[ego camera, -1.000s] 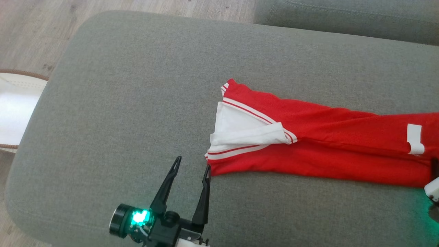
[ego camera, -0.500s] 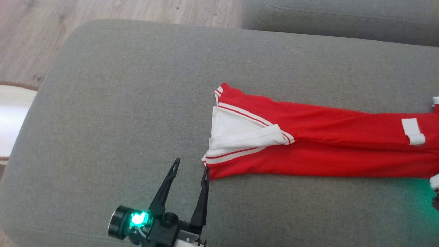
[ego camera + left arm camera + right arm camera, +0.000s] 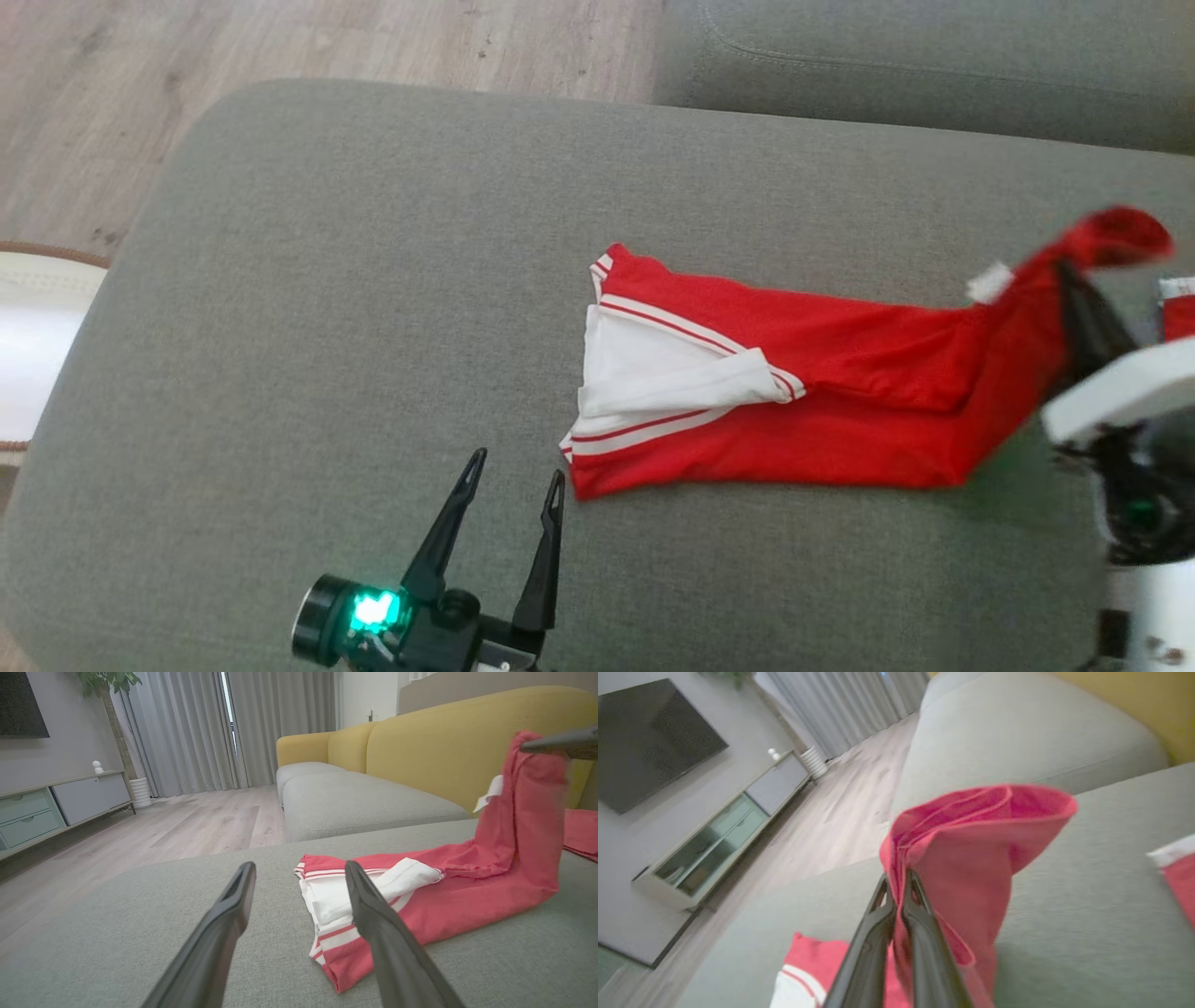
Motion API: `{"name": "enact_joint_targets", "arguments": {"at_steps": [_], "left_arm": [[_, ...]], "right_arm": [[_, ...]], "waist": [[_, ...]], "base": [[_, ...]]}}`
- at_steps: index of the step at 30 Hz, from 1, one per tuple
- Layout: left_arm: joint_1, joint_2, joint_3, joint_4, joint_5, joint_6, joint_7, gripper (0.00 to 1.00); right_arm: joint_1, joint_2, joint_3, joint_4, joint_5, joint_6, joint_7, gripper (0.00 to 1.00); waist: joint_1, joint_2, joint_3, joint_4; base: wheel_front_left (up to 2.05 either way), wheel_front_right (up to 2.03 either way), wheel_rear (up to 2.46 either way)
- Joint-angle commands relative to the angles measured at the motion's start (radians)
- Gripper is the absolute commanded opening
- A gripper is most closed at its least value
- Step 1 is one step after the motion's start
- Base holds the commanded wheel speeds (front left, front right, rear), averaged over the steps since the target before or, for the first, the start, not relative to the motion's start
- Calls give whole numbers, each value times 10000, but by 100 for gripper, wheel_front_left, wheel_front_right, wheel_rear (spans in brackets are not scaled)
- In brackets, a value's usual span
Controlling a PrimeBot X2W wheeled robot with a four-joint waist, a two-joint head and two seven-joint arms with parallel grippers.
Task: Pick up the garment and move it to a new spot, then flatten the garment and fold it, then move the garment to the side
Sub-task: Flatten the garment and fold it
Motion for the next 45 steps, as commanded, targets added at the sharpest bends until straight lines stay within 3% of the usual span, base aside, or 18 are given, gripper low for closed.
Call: {"name": "enact_joint_targets", "arguments": {"at_steps": [1, 9, 22, 23, 24, 25, 26, 33, 45], "left_arm": [[-198, -93, 330, -248, 101, -11, -95, 100], [-244, -239, 316, -110, 153, -215, -95, 100], [-288, -490, 342, 120, 244, -459, -95, 100], [-291, -505, 349, 124, 251, -477, -95, 100], [-288, -517, 355, 132, 261, -495, -95, 100], [-280, -530, 363, 142, 271, -505, -95, 100], [-272, -544, 374, 147, 281, -511, -95, 100], [-155, -557, 593, 233, 312, -463, -95, 100], [334, -520, 1360, -147, 76, -201, -95, 100]], "right_arm": [[-315, 12, 494, -526, 114, -7, 82, 0], [-763, 255, 2761, -353, 680, -7, 139, 0], [-1607, 264, 5660, 1914, 1976, -7, -997, 0], [-1642, 264, 5815, 2063, 2060, -7, -1068, 6], [-1674, 264, 5954, 2210, 2140, -7, -1162, 34], [-1699, 264, 6091, 2348, 2219, -7, -1251, 95], [-1728, 264, 6226, 2453, 2290, -7, -1356, 100], [-1694, 265, 6614, 2447, 2419, -7, -2419, 100], [186, -411, 5282, 1726, 142, -7, -5131, 100]], "waist": [[0, 0, -10, 79], [0, 0, 33, 679], [0, 0, 242, 1572], [0, 0, 258, 1613], [0, 0, 267, 1642], [0, 0, 277, 1661], [0, 0, 284, 1670], [0, 0, 98, 1249], [0, 0, -700, -305]], "base": [[0, 0, 0], [0, 0, 0], [0, 0, 0], [0, 0, 0], [0, 0, 0], [0, 0, 0], [0, 0, 0], [0, 0, 0], [0, 0, 0]]}}
